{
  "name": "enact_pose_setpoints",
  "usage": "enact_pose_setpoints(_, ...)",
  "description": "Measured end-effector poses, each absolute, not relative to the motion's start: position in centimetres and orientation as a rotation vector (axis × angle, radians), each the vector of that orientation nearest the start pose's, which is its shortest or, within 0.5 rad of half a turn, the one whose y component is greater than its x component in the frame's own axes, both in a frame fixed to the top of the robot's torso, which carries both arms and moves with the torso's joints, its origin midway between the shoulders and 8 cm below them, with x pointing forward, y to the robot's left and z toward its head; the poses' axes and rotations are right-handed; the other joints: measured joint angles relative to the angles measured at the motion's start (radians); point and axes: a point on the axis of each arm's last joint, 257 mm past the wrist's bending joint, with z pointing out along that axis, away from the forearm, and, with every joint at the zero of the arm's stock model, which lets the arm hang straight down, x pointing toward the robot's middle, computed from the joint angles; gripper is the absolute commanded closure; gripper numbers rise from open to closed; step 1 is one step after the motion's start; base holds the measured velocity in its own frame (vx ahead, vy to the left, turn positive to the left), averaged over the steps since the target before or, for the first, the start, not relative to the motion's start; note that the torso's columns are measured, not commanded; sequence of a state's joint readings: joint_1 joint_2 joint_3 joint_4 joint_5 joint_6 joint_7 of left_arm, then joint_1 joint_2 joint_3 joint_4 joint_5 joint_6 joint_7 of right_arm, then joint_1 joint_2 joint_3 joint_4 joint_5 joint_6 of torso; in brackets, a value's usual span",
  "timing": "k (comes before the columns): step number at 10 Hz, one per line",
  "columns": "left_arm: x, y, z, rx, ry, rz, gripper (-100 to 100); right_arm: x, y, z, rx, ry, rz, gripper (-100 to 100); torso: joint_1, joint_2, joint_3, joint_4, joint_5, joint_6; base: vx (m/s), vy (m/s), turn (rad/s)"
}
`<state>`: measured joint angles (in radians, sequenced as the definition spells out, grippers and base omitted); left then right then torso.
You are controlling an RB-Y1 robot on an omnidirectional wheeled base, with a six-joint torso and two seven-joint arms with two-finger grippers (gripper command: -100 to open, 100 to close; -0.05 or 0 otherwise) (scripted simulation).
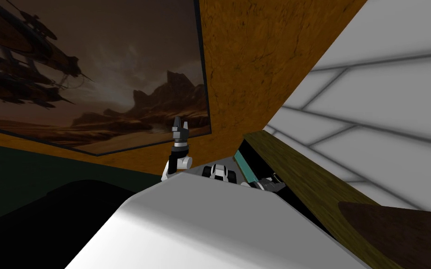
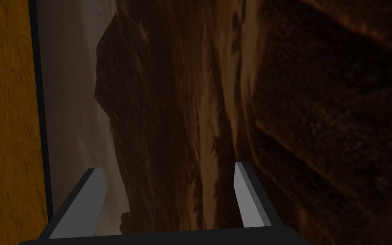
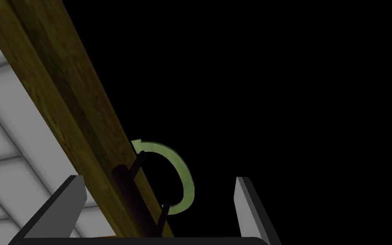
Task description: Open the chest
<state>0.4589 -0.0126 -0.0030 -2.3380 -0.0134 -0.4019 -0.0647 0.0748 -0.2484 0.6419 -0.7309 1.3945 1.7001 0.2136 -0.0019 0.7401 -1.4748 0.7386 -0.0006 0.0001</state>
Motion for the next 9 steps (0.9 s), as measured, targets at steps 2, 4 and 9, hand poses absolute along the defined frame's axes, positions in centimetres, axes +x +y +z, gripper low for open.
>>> enact_pose_setpoints(2, 35.1, 27.4, 4.5, -0.638, 0.625, -1.250, 0, 22.0, -47.4, -38.0, -0.076, 1.718, -1.906, 100, 0.002, -0.003, -0.002, -0.001, 0.000, 0.000, 0.008, 0.007, 0.008)
enact_pose_setpoints(4, 35.1, 27.4, 4.5, -0.638, 0.625, -1.250, 0, 19.9, -47.1, -38.1, -0.073, 1.704, -1.923, 100, -0.001, -0.009, -0.002, -0.005, -0.008, -0.003, 0.031, 0.035, -0.037)
enact_pose_setpoints(9, 35.1, 27.4, 4.5, -0.638, 0.625, -1.250, 0, 21.5, -46.3, -37.6, -0.082, 1.705, -1.926, 100, -0.006, -0.009, -0.002, -0.003, -0.008, -0.005, -0.096, 0.114, -0.010)
